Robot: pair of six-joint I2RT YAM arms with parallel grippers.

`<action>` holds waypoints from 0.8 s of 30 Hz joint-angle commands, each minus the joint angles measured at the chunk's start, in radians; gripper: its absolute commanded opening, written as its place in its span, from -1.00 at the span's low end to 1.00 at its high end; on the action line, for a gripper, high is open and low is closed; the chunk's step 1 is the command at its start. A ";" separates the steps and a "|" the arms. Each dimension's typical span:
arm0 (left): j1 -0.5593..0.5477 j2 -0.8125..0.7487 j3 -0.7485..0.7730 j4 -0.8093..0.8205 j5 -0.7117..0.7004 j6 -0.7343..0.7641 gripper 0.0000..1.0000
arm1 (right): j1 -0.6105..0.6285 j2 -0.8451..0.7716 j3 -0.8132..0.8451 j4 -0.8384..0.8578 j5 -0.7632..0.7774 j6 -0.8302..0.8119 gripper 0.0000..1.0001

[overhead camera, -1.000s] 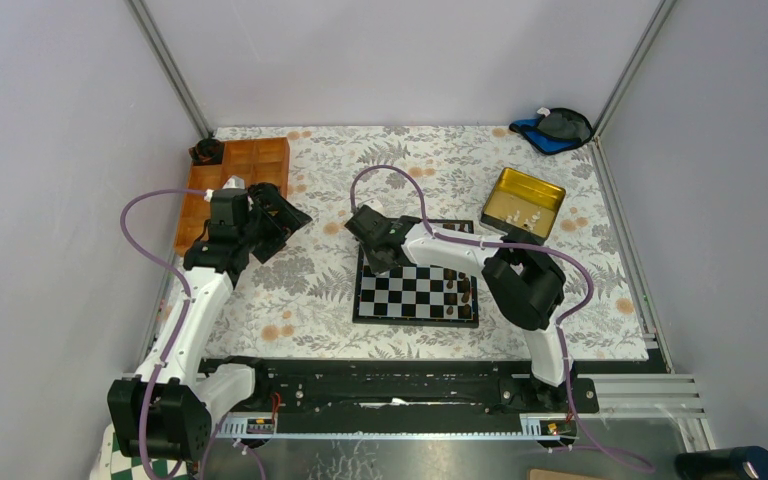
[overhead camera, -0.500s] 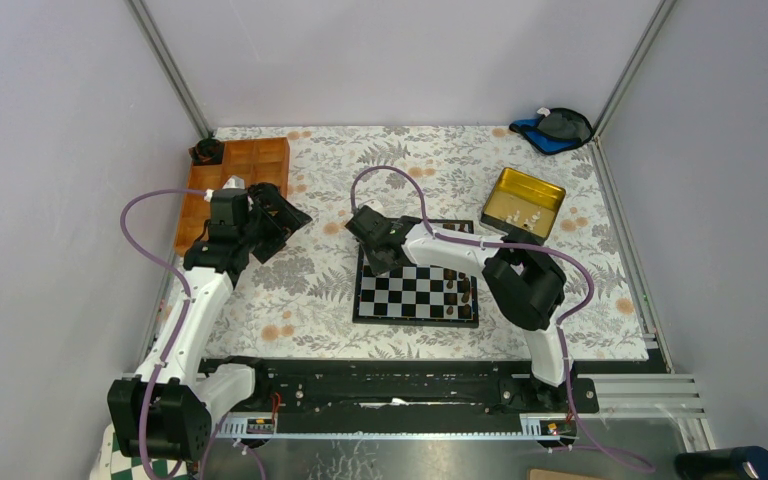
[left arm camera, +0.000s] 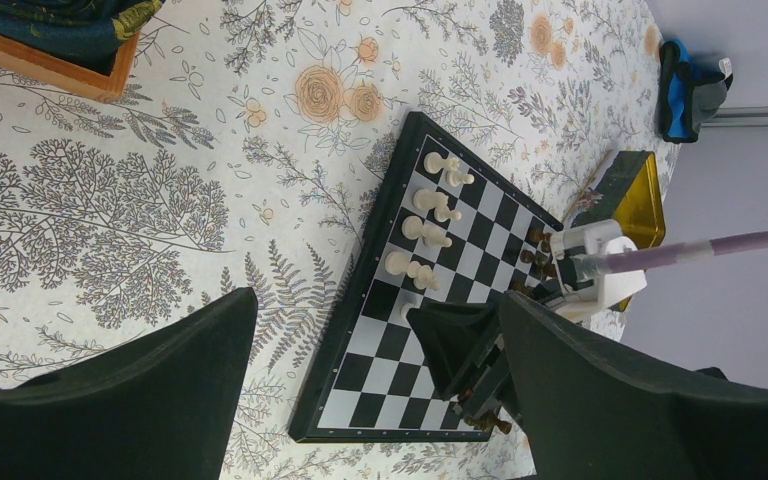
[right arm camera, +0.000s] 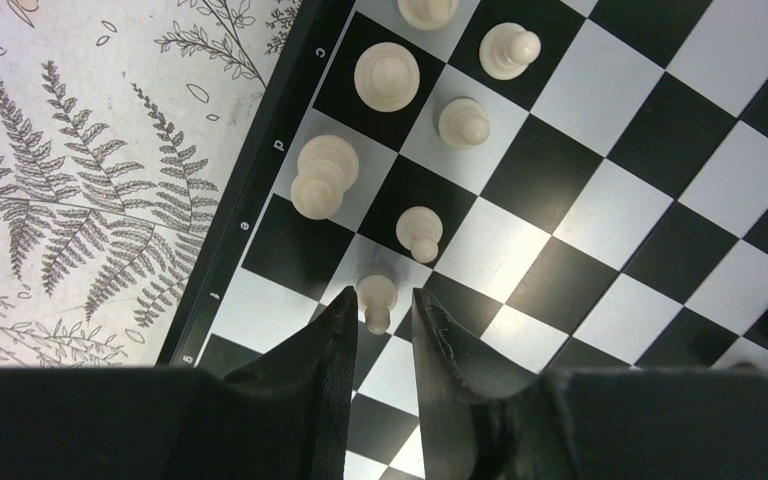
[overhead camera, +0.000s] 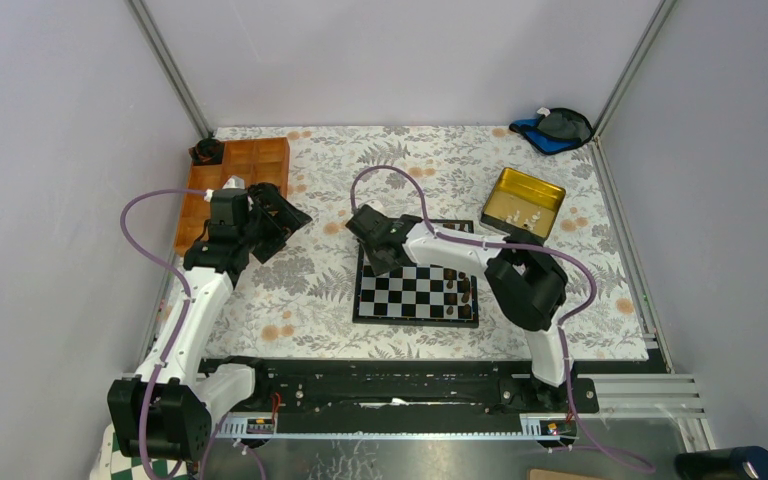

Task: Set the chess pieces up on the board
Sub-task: Place the chess piece on the chessboard.

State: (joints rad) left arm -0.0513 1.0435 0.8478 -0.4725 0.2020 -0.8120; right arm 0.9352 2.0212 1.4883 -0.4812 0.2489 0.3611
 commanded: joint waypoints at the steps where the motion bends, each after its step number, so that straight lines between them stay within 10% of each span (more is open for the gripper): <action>1: 0.007 -0.018 -0.002 0.026 -0.006 0.000 0.98 | 0.008 -0.099 0.061 -0.033 0.009 -0.011 -0.33; 14: 0.006 0.002 0.031 0.027 -0.019 0.013 0.98 | -0.011 -0.263 0.108 -0.100 0.150 -0.006 0.06; 24: 0.005 0.058 0.057 0.051 0.004 0.029 0.98 | -0.351 -0.335 0.113 -0.116 0.223 0.038 0.31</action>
State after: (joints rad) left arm -0.0513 1.0901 0.8684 -0.4656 0.2020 -0.8108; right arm 0.7353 1.7367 1.5734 -0.5838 0.3985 0.3733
